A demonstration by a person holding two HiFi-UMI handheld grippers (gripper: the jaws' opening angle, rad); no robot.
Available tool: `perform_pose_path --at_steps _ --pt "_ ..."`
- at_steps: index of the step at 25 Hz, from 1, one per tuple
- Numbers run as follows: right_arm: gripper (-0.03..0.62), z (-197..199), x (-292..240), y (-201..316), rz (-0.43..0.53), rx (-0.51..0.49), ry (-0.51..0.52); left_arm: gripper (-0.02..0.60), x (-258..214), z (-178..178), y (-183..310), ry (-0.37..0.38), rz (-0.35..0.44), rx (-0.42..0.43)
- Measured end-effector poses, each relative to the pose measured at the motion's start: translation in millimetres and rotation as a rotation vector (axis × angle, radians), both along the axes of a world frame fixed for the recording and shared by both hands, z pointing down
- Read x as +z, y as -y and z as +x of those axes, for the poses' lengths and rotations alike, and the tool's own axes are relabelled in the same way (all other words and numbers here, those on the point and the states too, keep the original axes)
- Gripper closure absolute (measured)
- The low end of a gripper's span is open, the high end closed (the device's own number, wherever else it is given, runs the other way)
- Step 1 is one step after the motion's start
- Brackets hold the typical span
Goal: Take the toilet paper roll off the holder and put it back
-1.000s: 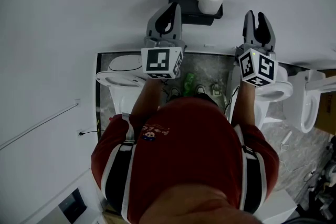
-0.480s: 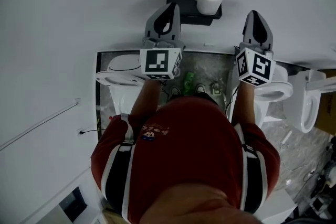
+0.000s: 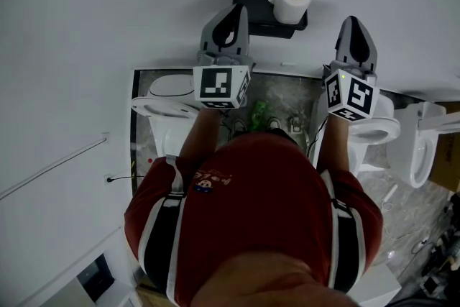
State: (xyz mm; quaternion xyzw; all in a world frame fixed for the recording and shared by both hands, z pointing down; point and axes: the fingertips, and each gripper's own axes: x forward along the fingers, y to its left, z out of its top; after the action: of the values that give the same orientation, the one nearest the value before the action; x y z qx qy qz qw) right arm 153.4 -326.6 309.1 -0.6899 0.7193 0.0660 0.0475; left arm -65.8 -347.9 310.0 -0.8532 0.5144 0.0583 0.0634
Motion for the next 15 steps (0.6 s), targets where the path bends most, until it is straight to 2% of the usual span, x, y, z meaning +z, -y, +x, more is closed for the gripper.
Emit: perform_pose_path --at_steps 10,15 --pt "0.585 -6.6 19.5 9.4 -0.054 -0.025 -0.011 0.563 6.4 -3.4 3.4 0.001 -0.014 -0.012" --pt "0.585 -7.6 17.0 11.7 -0.049 -0.032 -0.009 0.563 8.8 -3.9 4.2 0.006 -0.022 -0.017"
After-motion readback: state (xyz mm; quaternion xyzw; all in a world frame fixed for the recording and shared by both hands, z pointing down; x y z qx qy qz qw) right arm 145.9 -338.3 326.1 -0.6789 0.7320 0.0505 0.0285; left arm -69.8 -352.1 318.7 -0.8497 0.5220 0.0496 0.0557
